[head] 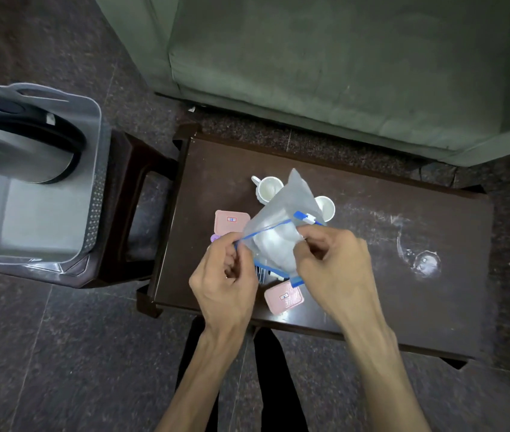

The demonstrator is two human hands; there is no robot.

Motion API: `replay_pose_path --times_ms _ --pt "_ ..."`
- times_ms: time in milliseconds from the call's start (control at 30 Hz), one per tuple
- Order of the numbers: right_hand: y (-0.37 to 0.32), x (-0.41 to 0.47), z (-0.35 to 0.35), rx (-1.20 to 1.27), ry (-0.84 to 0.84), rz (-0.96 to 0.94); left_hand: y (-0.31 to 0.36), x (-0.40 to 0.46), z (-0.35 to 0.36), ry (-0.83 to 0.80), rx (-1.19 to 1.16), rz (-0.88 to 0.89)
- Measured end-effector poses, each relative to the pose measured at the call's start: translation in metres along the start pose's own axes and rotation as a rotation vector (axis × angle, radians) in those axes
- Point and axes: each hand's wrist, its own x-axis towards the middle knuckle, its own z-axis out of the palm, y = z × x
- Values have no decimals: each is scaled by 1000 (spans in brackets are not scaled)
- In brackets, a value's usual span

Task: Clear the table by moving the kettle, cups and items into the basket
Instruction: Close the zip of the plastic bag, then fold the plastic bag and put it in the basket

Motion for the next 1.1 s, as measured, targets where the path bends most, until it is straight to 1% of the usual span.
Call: replay_pose_path --times_ms 67,167,200,267,333,367,467,567,667,833,933,1033,1100 --pt "0 -4 0 -31 21 -1 8 -7 8 -25 -17 28" --pt "5 -4 1 -105 -17 37 14 -16 13 -38 -32 56" --pt "10 -3 -3 -79 -1 38 13 -16 13 -31 -30 53" --pt "21 -3 -15 60 0 56 5 -12 9 -2 -7 31" --pt "39 1 -25 247 -5 126 -4 -8 1 24 21 -13" --pt "50 4 -26 281 26 184 -7 -5 -3 36 29 -45" --pt "84 21 -11 166 88 325 -17 1 -8 67 40 -125" --pt "108 39 14 101 27 396 -23 2 -10 56 32 -161" --pt "119 55 36 96 29 425 -22 2 -9 33 20 -148" --pt "122 75 62 -27 -19 466 -15 -1 -3 -6 -6 -108" --pt "118 81 73 -95 -58 453 -11 -3 -1 -32 20 -95" --pt "113 76 72 -117 -9 461 -4 -4 -2 -51 20 -101" --pt "109 65 61 -112 84 468 2 -2 -4 -62 10 -123"
